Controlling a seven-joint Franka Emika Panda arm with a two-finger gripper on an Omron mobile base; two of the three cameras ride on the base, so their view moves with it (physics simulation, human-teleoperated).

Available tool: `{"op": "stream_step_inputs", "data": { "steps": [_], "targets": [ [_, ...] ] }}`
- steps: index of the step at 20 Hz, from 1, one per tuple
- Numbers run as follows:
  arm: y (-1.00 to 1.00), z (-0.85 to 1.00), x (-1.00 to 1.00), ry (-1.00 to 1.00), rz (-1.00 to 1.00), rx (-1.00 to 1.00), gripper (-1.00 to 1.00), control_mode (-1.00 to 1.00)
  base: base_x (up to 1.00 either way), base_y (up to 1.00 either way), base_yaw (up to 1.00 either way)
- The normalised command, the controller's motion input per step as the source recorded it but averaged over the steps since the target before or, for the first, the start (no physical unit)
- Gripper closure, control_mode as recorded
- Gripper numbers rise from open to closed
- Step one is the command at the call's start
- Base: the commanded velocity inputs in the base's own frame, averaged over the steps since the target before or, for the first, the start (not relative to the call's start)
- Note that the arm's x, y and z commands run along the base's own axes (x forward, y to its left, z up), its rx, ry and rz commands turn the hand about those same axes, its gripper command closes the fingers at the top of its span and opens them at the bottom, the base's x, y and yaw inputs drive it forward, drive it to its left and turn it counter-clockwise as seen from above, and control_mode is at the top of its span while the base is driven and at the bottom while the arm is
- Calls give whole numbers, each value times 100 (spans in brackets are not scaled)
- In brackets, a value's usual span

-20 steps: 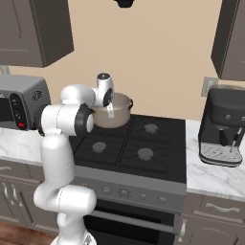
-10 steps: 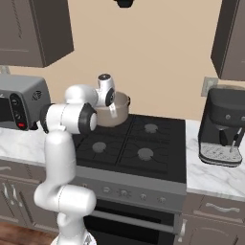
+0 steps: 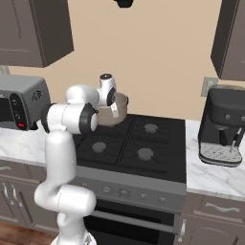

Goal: Move the pot and pan from the stove into the sink.

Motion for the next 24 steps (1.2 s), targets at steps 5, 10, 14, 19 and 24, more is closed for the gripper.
{"op": "stream_step_inputs", "data": {
  "steps": [5,10,14,19,24],
  "targets": [
    [-7,63,0,4,0,1,100,-100,0,0,0],
    [-9,85,-4,0,0,0,100,-100,0,0,0],
    [-12,71,-40,0,6,0,100,-100,0,0,0],
    [-6,58,-65,0,12,0,100,-100,0,0,0],
    [-4,42,-85,-2,19,0,100,-100,0,0,0]
  ]
}}
